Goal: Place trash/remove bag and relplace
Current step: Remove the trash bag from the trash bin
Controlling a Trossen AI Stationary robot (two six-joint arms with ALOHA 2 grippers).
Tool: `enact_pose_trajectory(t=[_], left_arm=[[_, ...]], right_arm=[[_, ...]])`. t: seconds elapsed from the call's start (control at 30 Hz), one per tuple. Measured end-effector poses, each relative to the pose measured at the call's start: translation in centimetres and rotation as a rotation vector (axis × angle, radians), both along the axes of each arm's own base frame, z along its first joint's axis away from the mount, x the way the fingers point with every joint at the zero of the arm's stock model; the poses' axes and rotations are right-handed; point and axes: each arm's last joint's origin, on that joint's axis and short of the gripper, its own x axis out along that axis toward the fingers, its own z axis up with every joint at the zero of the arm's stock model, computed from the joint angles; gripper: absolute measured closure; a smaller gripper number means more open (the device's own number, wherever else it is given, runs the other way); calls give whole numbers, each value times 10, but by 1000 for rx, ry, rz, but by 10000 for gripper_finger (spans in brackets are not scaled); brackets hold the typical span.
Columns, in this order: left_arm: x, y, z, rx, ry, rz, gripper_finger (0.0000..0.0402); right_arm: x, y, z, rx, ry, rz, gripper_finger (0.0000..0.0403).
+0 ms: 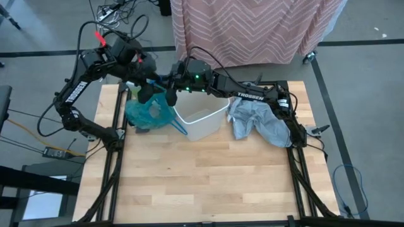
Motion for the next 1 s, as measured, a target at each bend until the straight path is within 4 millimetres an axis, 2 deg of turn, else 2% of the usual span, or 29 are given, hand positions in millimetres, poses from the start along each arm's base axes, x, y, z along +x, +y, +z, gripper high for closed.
enact_pose_trajectory(t=[0.1,0.23,0.3,0.43,0.63,0.8,1.0], left_arm=[[-5,-2,1,30,16,-8,127],[-15,-7,1,109,86,6,127],[-27,-10,2,157,138,75,127],[-44,-15,10,253,149,173,127],[-54,-19,17,274,81,223,127],[-49,-17,16,265,80,212,127],[-47,-16,15,263,89,211,127]], right_arm=[[0,-2,0,-14,5,4,391],[0,-2,-1,-32,14,-36,384],[-1,-3,-2,-34,28,-50,387],[-4,-11,-6,-29,73,-106,401],[-7,-23,-7,-39,93,-131,390],[-9,-29,-10,-28,122,-85,358],[-15,-34,-27,-33,313,-81,265]])
